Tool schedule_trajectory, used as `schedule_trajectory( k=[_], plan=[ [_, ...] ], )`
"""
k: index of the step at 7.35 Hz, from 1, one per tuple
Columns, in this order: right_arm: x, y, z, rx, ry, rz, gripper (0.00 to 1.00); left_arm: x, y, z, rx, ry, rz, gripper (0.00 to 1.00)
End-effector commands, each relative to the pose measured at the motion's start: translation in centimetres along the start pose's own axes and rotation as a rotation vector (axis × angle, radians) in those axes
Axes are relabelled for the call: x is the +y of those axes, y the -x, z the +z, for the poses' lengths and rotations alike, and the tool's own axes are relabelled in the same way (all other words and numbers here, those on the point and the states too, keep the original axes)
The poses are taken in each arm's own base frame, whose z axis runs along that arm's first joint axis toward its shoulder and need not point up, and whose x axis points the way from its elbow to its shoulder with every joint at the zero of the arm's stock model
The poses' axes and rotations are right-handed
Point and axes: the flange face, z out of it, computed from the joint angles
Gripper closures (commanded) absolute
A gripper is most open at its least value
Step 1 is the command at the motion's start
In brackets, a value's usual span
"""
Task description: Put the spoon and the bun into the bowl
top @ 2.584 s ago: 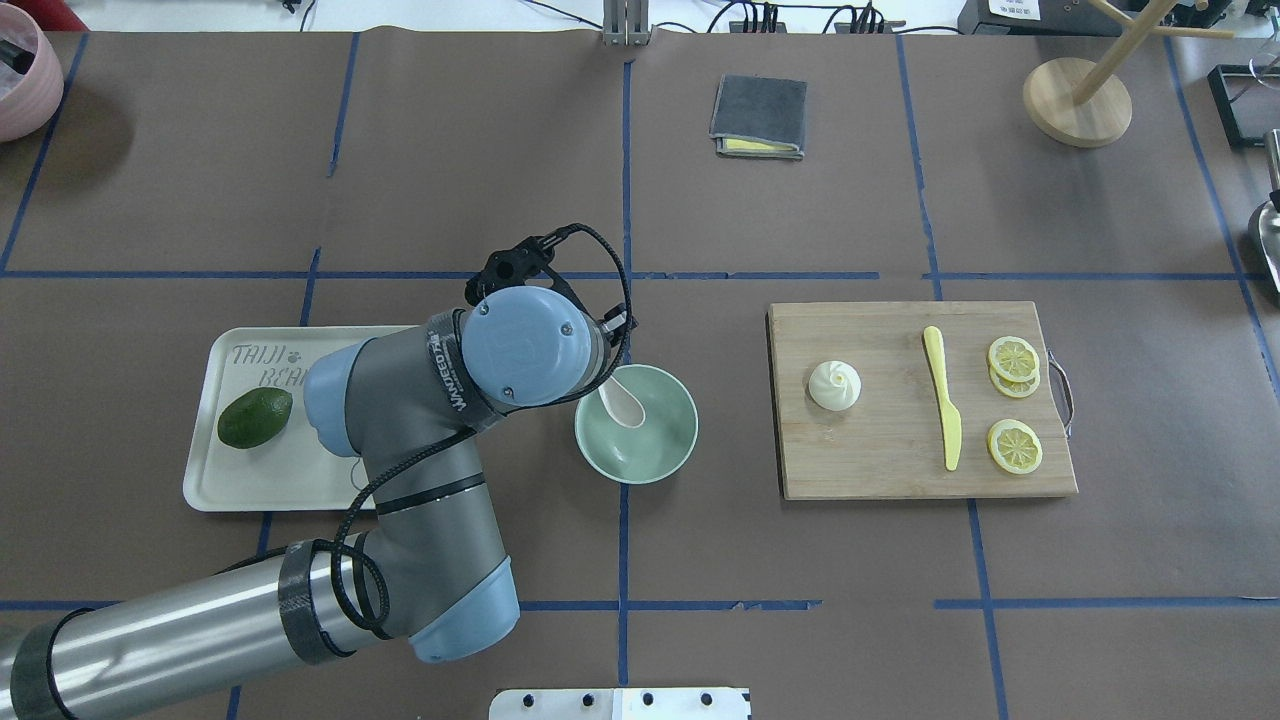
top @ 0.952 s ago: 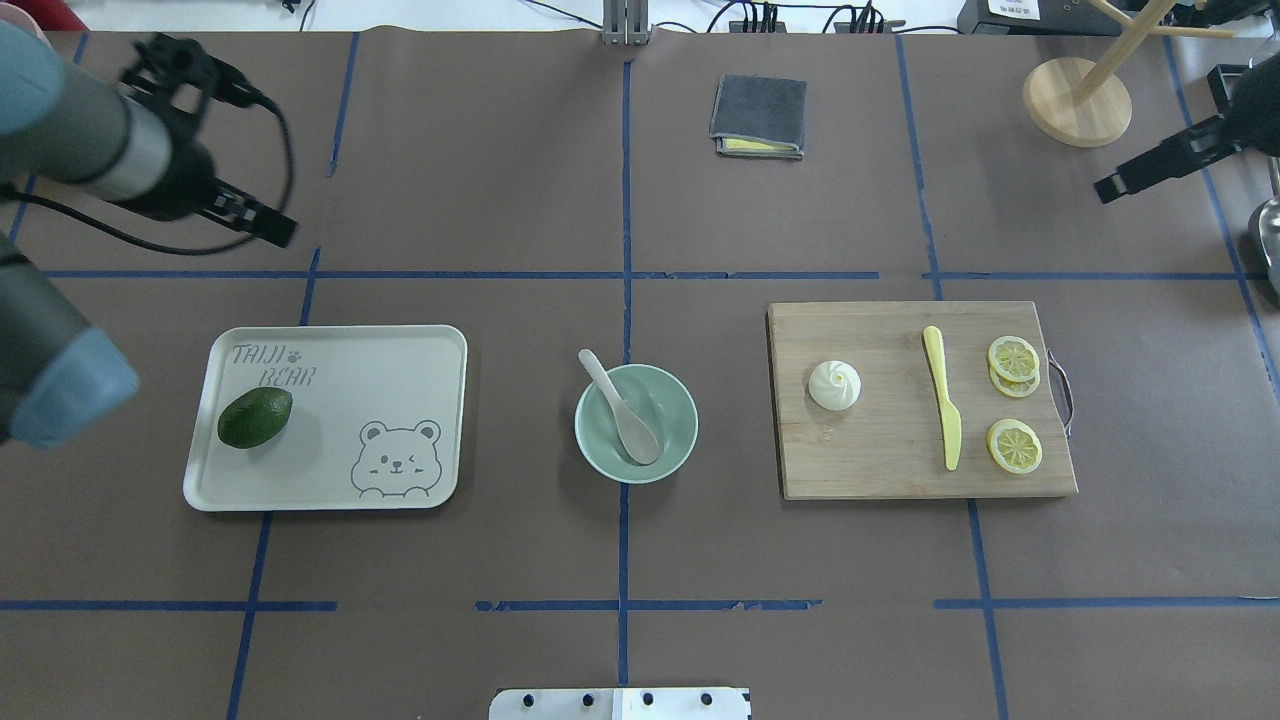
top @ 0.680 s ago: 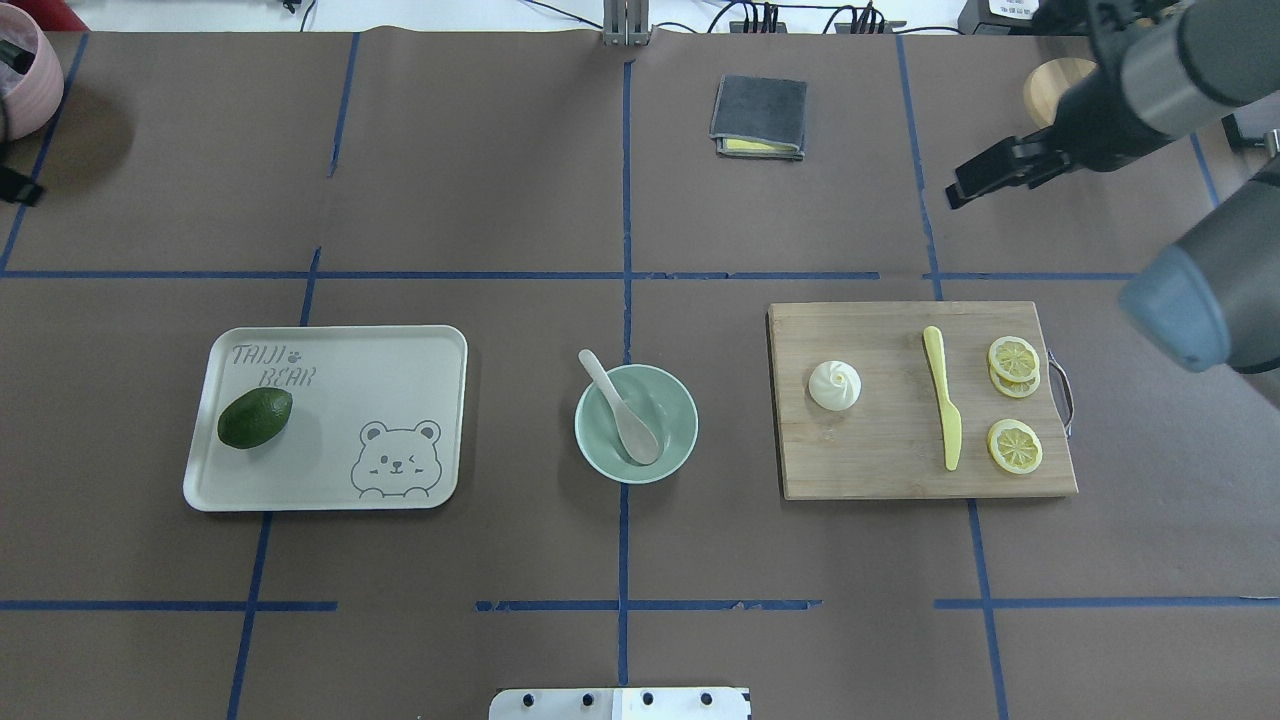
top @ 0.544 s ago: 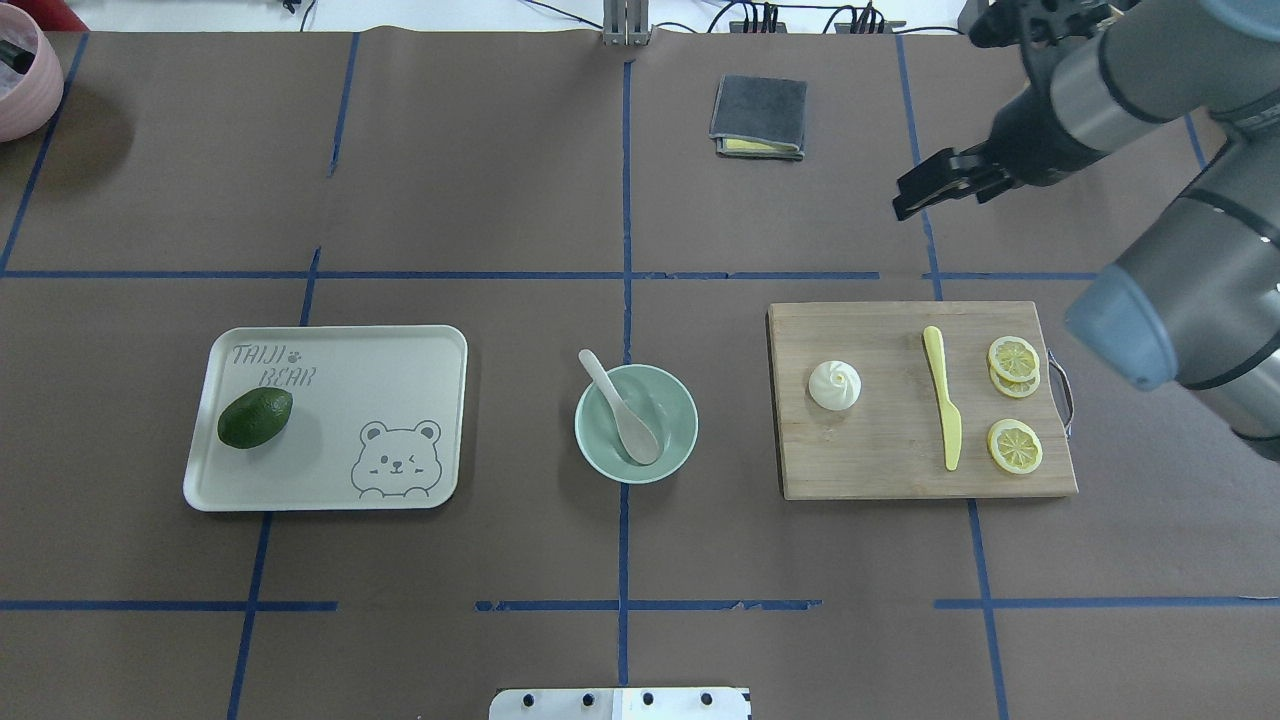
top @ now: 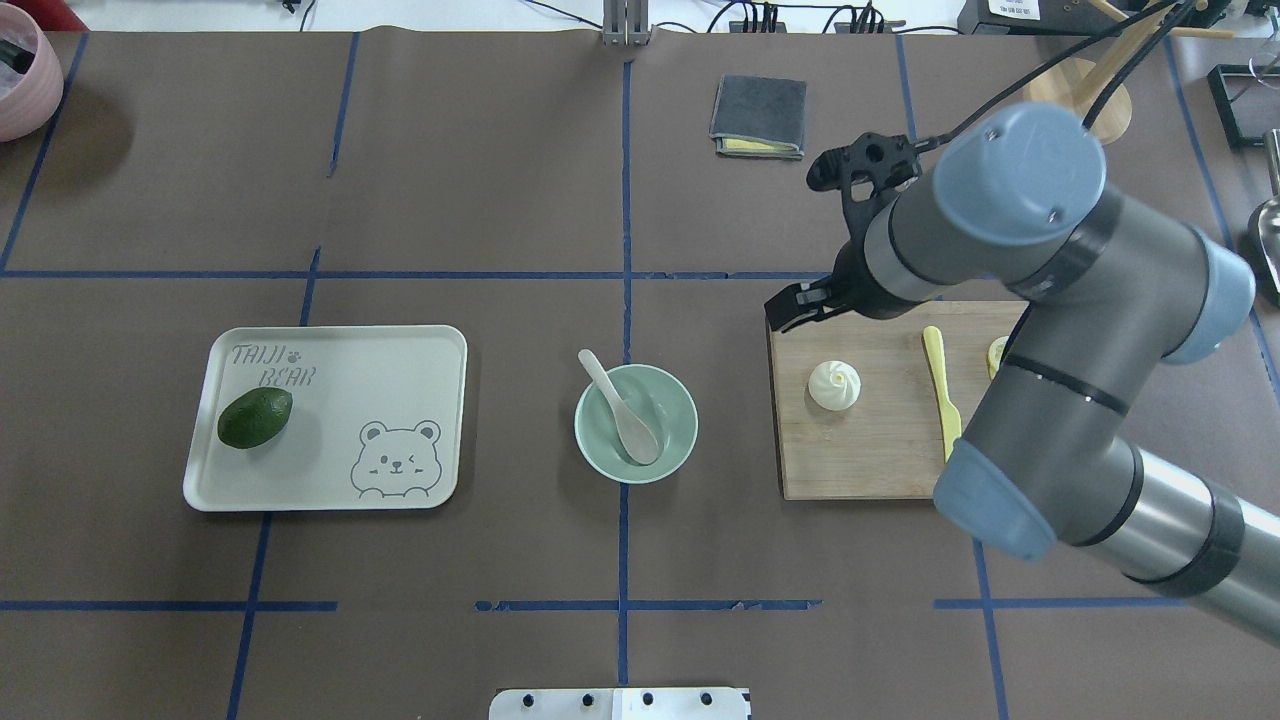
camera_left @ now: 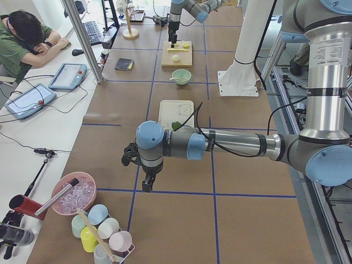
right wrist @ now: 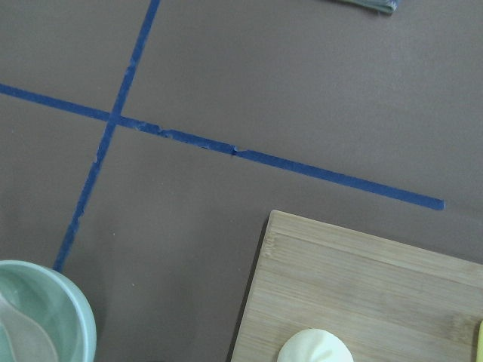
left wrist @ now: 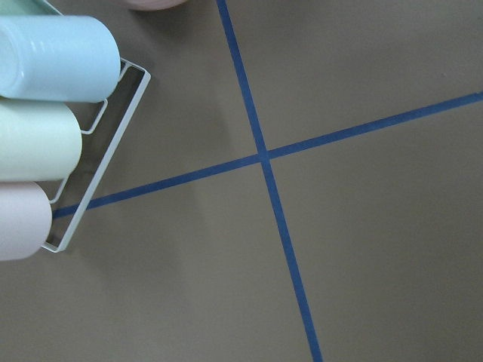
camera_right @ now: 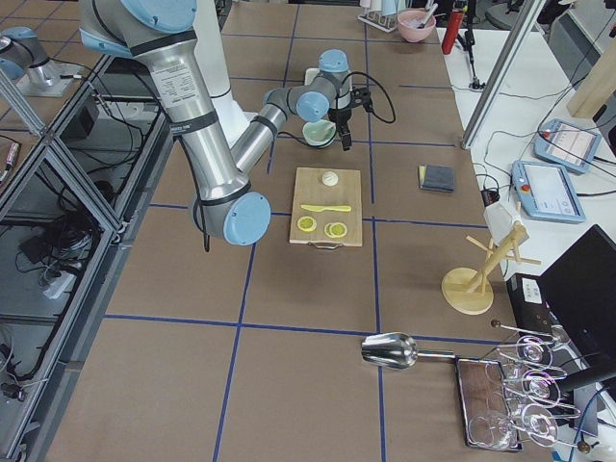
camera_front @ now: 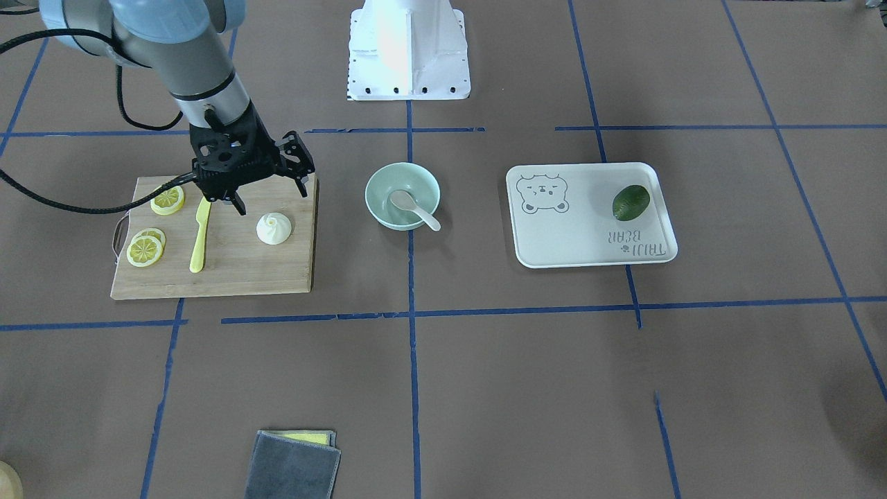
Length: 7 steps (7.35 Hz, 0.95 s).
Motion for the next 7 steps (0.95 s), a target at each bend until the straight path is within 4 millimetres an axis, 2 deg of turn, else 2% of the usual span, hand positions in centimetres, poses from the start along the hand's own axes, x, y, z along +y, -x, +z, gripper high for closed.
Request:
schedule_trajectory(
  k=[1,2,4,6,7],
  plan=[
    [4.3,-0.6,4.6,0.032,-0.031,0.0,0.31,0.3,0.0,0.1,0.037,-0.007,-0.006,0.0],
    [5.3,-2.6,7.1,0.067,-0.01,-0.005,0.31,0.3,-0.1,0.0,0.037,-0.009,-0.004,0.0],
    [5.9,-3.7,9.5,0.122,0.003,-0.005,0.31,0.2,-0.1,0.0,0.038,-0.012,-0.001,0.0],
    [6.4,-2.1,9.8,0.11,0.004,-0.015,0.31,0.2,-0.1,0.0,0.037,-0.011,-0.002,0.0],
    [6.6,-2.0,10.0,0.109,0.011,-0.027,0.56,0.2,-0.1,-0.1,0.036,-0.013,-0.002,0.0]
  ],
)
